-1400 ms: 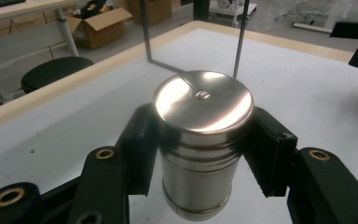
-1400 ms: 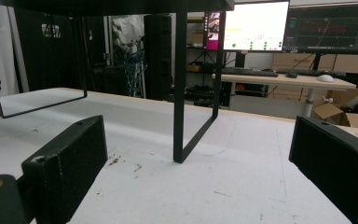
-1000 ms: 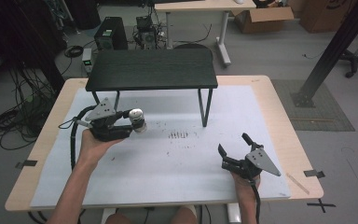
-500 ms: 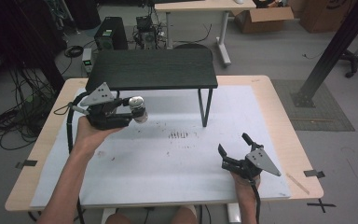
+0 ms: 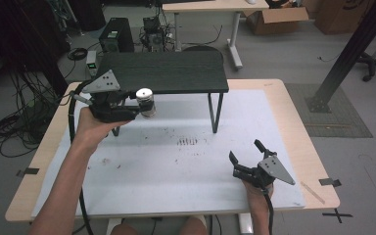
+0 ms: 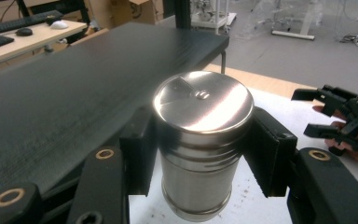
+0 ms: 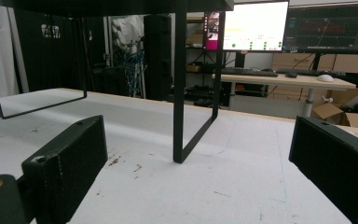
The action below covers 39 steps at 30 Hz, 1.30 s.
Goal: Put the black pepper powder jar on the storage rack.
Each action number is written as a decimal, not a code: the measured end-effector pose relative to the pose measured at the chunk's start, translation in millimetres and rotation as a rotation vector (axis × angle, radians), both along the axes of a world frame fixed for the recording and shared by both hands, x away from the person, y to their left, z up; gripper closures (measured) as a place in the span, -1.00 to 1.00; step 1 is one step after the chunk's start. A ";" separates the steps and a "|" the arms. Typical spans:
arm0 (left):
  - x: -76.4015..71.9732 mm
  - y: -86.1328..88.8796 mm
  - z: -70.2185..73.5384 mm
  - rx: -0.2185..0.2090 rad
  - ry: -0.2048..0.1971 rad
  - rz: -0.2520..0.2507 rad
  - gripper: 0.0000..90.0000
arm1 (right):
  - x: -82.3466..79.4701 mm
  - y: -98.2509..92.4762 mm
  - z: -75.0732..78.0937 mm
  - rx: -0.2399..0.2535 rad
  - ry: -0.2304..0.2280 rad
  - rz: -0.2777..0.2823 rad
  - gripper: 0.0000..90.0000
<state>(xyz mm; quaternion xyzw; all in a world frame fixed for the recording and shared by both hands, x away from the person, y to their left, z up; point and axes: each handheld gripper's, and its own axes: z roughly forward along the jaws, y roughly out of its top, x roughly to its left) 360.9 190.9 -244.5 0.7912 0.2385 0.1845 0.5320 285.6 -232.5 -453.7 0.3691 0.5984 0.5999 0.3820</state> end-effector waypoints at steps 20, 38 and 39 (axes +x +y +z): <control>39.0 -24.3 49.5 0.026 -0.011 -0.026 0.09 | -0.1 0.1 0.1 0.000 0.000 0.000 -0.91; 87.9 -51.0 45.1 0.048 0.012 0.009 0.09 | 0.3 0.1 0.0 -0.002 -0.001 0.000 -0.91; 90.7 -52.1 43.7 0.044 0.014 0.011 0.09 | 0.3 0.1 0.0 -0.002 -0.001 0.000 -0.91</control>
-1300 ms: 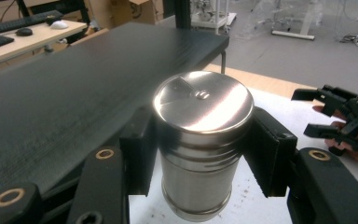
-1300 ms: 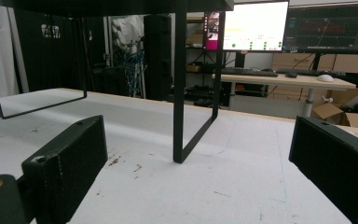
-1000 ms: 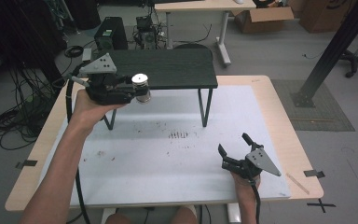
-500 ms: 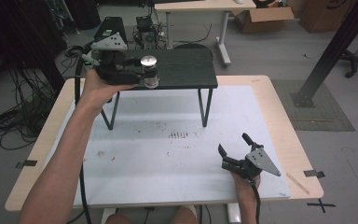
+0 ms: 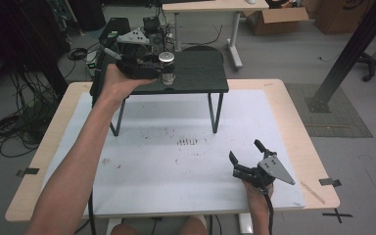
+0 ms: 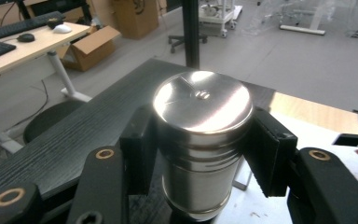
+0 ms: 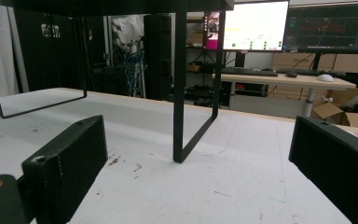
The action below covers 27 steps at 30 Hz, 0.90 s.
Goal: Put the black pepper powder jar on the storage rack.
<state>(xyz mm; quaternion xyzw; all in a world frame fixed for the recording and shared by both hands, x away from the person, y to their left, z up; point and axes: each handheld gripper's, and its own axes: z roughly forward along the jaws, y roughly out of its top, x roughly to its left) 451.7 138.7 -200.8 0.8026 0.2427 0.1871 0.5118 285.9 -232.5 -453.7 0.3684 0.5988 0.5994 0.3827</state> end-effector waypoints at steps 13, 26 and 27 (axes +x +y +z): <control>19.5 -9.6 -16.1 0.005 0.045 0.020 0.09 | -0.1 0.0 0.0 -0.002 0.003 0.001 -0.91; 22.2 -6.8 -21.8 -0.020 0.055 0.018 0.09 | 0.1 0.2 0.0 -0.001 0.004 0.001 -0.91; 22.1 -6.9 -22.0 -0.024 0.056 0.019 0.09 | 0.0 0.2 0.0 -0.001 0.003 0.001 -0.91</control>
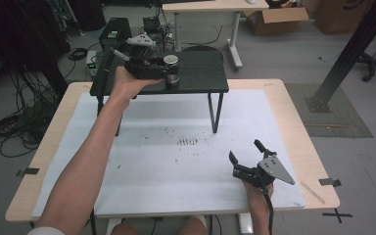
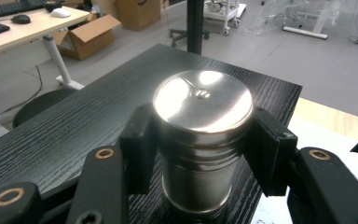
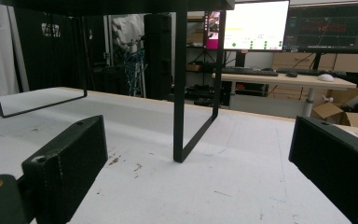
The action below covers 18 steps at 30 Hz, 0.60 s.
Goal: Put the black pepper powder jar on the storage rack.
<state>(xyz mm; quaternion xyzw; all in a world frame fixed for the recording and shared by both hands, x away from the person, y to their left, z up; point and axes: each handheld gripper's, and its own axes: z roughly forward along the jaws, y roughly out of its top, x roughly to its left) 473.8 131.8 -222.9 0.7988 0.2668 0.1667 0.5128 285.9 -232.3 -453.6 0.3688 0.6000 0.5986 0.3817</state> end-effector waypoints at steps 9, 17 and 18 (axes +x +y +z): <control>0.3 0.6 -1.0 -0.007 0.001 0.001 0.09 | -0.1 0.0 0.0 0.000 -0.001 0.000 -0.91; 0.3 0.6 -0.9 -0.005 -0.001 0.000 0.09 | 0.0 -0.1 0.1 -0.002 -0.001 0.000 -0.91; 0.3 0.5 -0.9 -0.005 -0.002 0.001 0.09 | 0.0 0.0 0.1 -0.001 -0.002 0.000 -0.91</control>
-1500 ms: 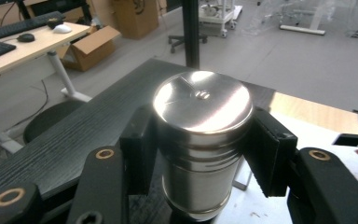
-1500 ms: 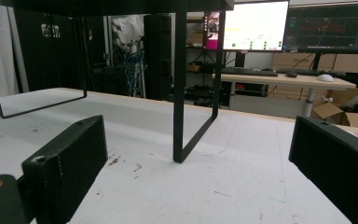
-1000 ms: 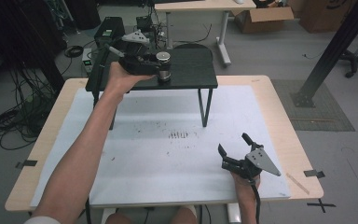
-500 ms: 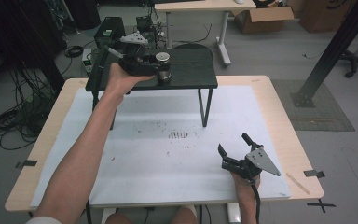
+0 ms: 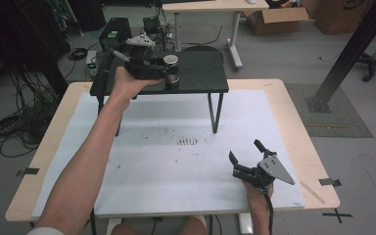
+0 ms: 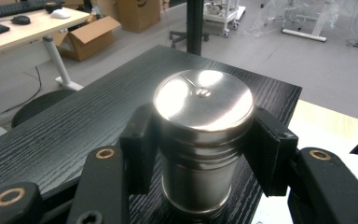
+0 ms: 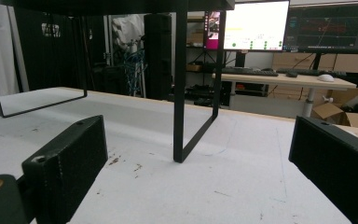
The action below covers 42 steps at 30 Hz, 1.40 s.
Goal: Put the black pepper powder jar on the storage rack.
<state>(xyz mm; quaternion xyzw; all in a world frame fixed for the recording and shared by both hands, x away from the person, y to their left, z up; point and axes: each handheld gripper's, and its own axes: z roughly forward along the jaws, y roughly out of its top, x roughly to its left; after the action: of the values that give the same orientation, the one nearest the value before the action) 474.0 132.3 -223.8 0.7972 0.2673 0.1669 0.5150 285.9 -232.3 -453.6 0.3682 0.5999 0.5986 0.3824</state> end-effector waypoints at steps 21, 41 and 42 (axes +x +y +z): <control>-3.5 -2.3 0.0 0.022 0.013 0.051 -0.66 | 0.0 0.1 0.0 0.000 0.000 0.000 -0.91; -23.0 6.5 7.8 0.011 -0.036 0.061 -0.99 | -0.1 0.5 0.0 0.000 0.004 0.001 -0.91; -24.8 8.0 8.0 0.010 -0.038 0.062 -0.99 | -0.1 0.5 0.0 -0.001 0.004 0.001 -0.91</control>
<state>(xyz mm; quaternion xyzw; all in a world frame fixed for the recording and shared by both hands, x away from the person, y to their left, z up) 449.2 140.3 -215.9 0.7877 0.2812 0.1994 0.5106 285.8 -231.8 -453.5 0.3691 0.6010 0.5978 0.3811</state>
